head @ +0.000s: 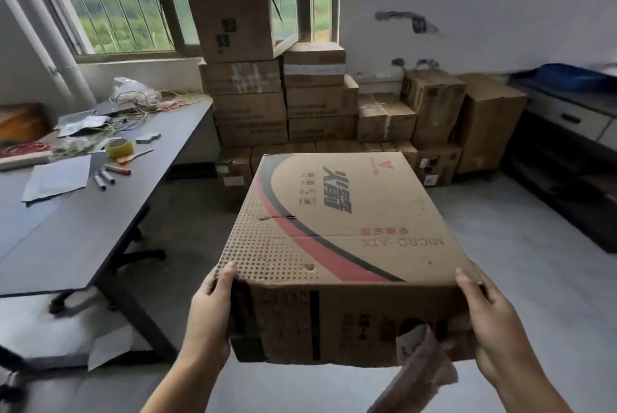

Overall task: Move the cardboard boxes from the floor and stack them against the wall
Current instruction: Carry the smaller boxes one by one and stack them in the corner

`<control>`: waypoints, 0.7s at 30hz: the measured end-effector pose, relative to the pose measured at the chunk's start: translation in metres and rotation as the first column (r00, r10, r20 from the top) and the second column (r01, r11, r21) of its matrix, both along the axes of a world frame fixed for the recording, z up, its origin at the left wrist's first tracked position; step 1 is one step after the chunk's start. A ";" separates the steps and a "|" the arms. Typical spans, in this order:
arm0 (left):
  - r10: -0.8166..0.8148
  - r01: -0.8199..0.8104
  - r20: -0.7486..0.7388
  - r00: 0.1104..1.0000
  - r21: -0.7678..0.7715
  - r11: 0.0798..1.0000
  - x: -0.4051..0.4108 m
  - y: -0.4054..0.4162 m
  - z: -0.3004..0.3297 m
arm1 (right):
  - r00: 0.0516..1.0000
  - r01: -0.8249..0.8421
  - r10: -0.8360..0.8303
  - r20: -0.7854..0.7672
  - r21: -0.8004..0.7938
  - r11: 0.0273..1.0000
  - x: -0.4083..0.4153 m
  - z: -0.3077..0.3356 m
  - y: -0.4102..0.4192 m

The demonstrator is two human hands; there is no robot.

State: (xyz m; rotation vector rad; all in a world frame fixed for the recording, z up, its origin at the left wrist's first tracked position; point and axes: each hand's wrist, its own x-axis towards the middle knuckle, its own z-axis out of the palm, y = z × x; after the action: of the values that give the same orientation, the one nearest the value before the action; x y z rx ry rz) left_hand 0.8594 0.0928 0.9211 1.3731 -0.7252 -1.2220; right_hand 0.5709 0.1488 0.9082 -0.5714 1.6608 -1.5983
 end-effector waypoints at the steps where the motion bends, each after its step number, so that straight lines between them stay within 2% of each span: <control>1: 0.001 -0.001 -0.001 1.000 -0.001 1.000 -0.015 -0.024 0.000 | 1.000 0.006 -0.006 -0.009 -0.012 1.000 -0.015 0.001 -0.024; 7: -0.044 0.044 -0.002 0.999 -0.003 0.999 -0.105 -0.155 0.008 | 0.997 0.019 -0.017 -0.082 0.030 0.999 -0.108 0.009 -0.150; 21: -0.147 0.148 -0.033 0.989 0.013 0.989 -0.269 -0.467 -0.009 | 0.992 0.112 -0.112 -0.066 -0.006 0.994 -0.265 -0.002 -0.431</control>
State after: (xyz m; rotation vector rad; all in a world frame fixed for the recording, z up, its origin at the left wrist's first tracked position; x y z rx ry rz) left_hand 0.5907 -0.3738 0.9124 1.3281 -0.8083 -1.3645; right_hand 0.3058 -0.2818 0.9066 -0.5457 1.7676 -1.6777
